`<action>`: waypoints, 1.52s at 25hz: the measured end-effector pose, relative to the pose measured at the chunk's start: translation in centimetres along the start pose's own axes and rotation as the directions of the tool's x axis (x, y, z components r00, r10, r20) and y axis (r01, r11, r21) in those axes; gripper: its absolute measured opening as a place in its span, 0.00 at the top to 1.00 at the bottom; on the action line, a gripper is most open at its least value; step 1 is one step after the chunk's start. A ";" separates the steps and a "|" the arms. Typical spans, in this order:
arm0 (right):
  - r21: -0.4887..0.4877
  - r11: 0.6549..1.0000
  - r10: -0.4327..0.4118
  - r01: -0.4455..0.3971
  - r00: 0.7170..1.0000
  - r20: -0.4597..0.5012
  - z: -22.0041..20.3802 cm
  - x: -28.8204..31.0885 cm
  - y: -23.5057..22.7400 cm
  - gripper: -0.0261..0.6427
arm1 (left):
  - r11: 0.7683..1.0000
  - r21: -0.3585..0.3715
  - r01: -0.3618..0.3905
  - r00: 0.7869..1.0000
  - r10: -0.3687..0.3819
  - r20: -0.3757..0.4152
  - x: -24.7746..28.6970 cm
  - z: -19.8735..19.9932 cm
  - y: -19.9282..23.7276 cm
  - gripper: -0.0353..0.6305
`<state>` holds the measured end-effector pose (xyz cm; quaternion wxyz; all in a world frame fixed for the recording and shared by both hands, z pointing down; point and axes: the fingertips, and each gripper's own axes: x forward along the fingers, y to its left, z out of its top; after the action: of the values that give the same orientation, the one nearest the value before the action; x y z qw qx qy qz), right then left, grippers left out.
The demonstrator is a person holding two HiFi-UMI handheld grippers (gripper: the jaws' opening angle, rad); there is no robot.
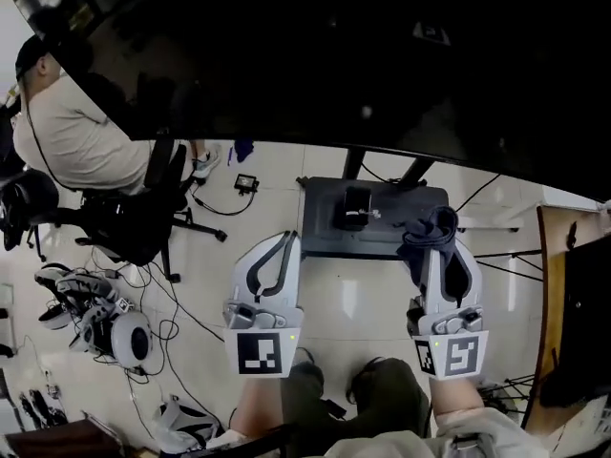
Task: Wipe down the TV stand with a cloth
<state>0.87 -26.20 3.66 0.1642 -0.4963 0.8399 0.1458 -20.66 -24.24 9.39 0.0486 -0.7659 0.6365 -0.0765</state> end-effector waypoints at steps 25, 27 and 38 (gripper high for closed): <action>0.041 0.999 0.020 -0.019 0.999 -0.032 59.5 -21.6 5.7 0.88 | 1.000 0.030 -0.005 0.958 -0.004 0.285 -41.3 47.6 -11.1 0.75; 0.033 0.999 0.008 -0.007 0.999 -0.037 61.3 -24.3 5.6 0.88 | 1.000 0.020 -0.001 0.950 -0.005 0.313 -43.5 48.5 -12.5 0.75; 0.039 0.999 -0.031 0.034 0.997 -0.072 67.2 -33.3 5.7 0.88 | 0.998 0.014 0.060 0.945 -0.062 0.322 -51.6 52.9 -18.4 0.79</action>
<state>19.72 30.06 -42.62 0.1464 -0.5114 0.8398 0.1084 -2.56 28.69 -42.37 0.1509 -0.7874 0.5959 0.0468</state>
